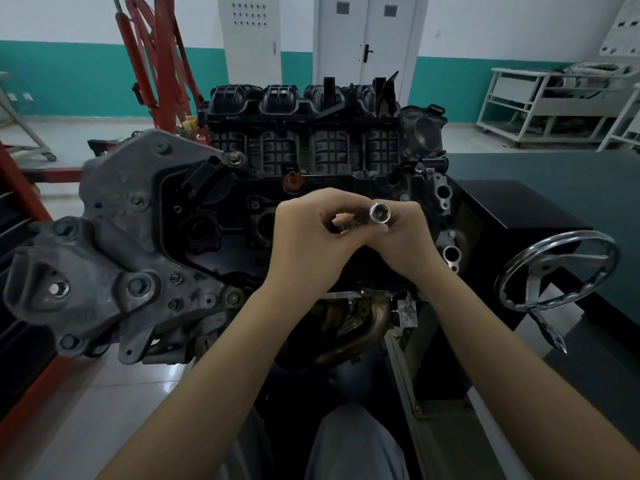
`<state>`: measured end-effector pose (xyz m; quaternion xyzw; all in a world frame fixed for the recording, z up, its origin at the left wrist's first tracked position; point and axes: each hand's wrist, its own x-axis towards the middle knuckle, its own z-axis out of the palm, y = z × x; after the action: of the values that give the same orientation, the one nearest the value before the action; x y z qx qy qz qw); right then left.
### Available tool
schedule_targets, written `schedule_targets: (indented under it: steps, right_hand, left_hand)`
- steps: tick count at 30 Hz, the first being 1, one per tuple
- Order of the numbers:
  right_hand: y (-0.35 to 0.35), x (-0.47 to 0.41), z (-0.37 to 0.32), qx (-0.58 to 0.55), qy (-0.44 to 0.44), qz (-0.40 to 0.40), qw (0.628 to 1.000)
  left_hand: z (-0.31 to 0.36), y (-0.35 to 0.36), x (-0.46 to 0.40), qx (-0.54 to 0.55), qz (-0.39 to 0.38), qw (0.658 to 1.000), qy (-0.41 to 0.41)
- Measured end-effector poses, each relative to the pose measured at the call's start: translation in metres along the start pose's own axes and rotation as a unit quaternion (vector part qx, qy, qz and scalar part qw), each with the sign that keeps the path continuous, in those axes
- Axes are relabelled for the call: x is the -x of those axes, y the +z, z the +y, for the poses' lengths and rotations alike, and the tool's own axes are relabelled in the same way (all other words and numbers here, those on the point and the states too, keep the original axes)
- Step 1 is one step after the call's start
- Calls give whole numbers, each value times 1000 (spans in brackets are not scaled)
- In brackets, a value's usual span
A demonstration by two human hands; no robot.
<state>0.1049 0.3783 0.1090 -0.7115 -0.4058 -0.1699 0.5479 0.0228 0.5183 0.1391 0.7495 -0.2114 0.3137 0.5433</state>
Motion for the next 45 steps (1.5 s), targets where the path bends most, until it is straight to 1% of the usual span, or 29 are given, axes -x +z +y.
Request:
schedule_targets:
  steps: [3, 5, 7, 9, 11, 13, 16, 19, 21, 23, 26, 28, 30, 32, 34, 36, 38, 40, 42, 43, 45]
  right_hand:
    - [1, 1, -4, 2, -19, -17, 1000]
    - [2, 1, -5, 5, -12, -36, 999]
    - [1, 1, -1, 7, -2, -31, 999]
    - [-1, 1, 2, 10, 0, -17, 1000]
    - [0, 1, 2, 14, -4, -7, 1000]
    - [0, 1, 0, 10, -13, -4, 1000]
    - [0, 1, -5, 10, -27, -24, 999]
    - [0, 1, -1, 3, -9, -19, 1000]
    - [-1, 0, 4, 7, 6, -10, 1000]
    - [-1, 0, 5, 8, 8, -3, 1000]
    - [-1, 1, 1, 7, -12, -12, 1000]
    - [1, 1, -3, 9, -19, -30, 999]
    - [1, 1, -5, 1, -10, -29, 1000]
    - [-1, 0, -1, 4, -3, -13, 1000]
    - [-2, 0, 3, 6, 4, -8, 1000]
    - [-2, 0, 3, 1, 4, -5, 1000]
    - [-1, 1, 1, 2, -12, -6, 1000]
    - [0, 2, 0, 9, -27, -18, 999]
    - [1, 2, 1, 6, -17, -21, 1000]
    - [1, 2, 3, 5, -12, -14, 1000]
    - [0, 2, 6, 15, -6, 1, 1000]
  left_hand:
    - [0, 0, 0, 26, -2, 1000, 4]
    - [-1, -1, 1, 61, -17, 998, 1]
    - [-1, -2, 1, 78, -42, 996, -4]
    - [-1, -2, 1, 43, -42, 998, -3]
    - [1, -1, 0, 8, -11, 1000, -7]
    - [2, -1, -1, 5, 4, 1000, -9]
    - [0, -2, -2, 36, -24, 999, -11]
    - [1, -3, -1, 60, -59, 996, -17]
    - [1, -2, 0, 22, -47, 999, -9]
    - [1, -1, 1, -8, -20, 1000, -9]
    - [1, 0, 2, 8, -2, 1000, -3]
    - [1, -2, 2, 43, -7, 999, -3]
    - [0, -3, 1, 63, -25, 998, -5]
    - [0, -3, 1, 44, -33, 998, -1]
    - [0, -1, 0, 15, -12, 1000, -5]
    - [1, -1, 0, 15, 5, 1000, -8]
    - [0, -2, -1, 30, -8, 1000, -3]
    - [-1, -3, -2, 55, -38, 998, -3]
    - [-1, -4, -2, 76, -64, 995, -9]
    - [-1, -4, -3, 75, -73, 994, -10]
    - [-1, -1, -3, 40, -70, 997, -8]
